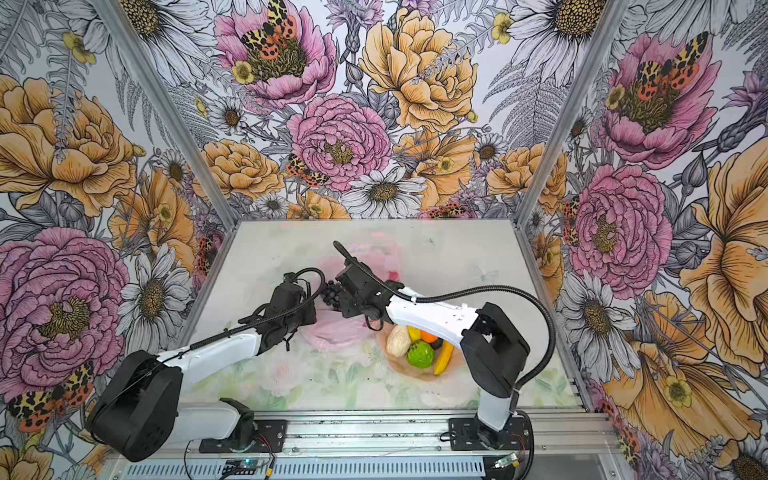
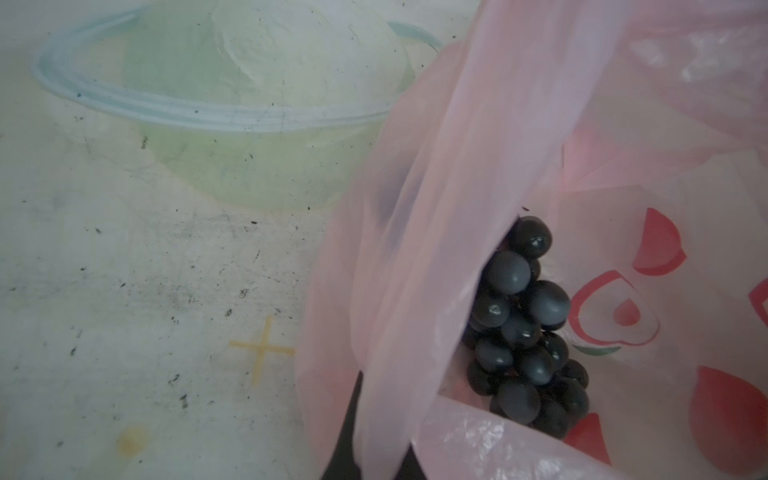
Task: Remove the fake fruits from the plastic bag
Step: 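Open the right gripper and move it back toward the bag, then lower the open right gripper into the bag over the black grapes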
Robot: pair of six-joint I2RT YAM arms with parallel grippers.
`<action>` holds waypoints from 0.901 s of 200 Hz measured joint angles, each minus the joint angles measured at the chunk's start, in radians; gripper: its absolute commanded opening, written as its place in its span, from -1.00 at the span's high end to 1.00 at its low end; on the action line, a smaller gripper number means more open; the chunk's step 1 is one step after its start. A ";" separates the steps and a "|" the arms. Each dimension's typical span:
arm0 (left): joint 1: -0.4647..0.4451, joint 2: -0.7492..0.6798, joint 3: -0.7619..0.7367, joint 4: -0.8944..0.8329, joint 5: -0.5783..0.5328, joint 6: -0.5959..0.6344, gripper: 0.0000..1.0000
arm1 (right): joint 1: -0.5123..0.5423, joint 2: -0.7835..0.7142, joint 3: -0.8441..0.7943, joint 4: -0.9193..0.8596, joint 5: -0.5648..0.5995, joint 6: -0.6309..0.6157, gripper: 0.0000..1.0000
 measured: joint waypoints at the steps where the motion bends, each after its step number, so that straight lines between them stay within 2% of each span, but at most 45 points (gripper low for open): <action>1: 0.003 0.000 0.000 0.000 0.000 -0.001 1.00 | 0.000 0.002 0.000 0.000 0.000 0.001 0.02; 31: 0.112 -0.034 -0.014 -0.016 -0.011 -0.038 1.00 | 0.027 0.085 0.004 0.000 -0.028 -0.005 0.14; 65: 0.225 -0.148 -0.074 -0.045 -0.039 -0.090 1.00 | 0.066 0.163 0.048 0.005 -0.049 -0.023 0.16; 112: 0.238 -0.239 -0.109 -0.064 -0.075 -0.109 0.96 | 0.138 0.205 0.076 0.024 -0.052 -0.060 0.14; 147: 0.237 -0.167 -0.109 -0.060 -0.016 -0.122 0.79 | 0.136 0.229 0.076 0.031 -0.048 -0.071 0.06; 180: 0.220 -0.097 -0.108 -0.061 0.020 -0.135 0.78 | 0.124 0.237 0.076 0.043 -0.045 -0.076 0.04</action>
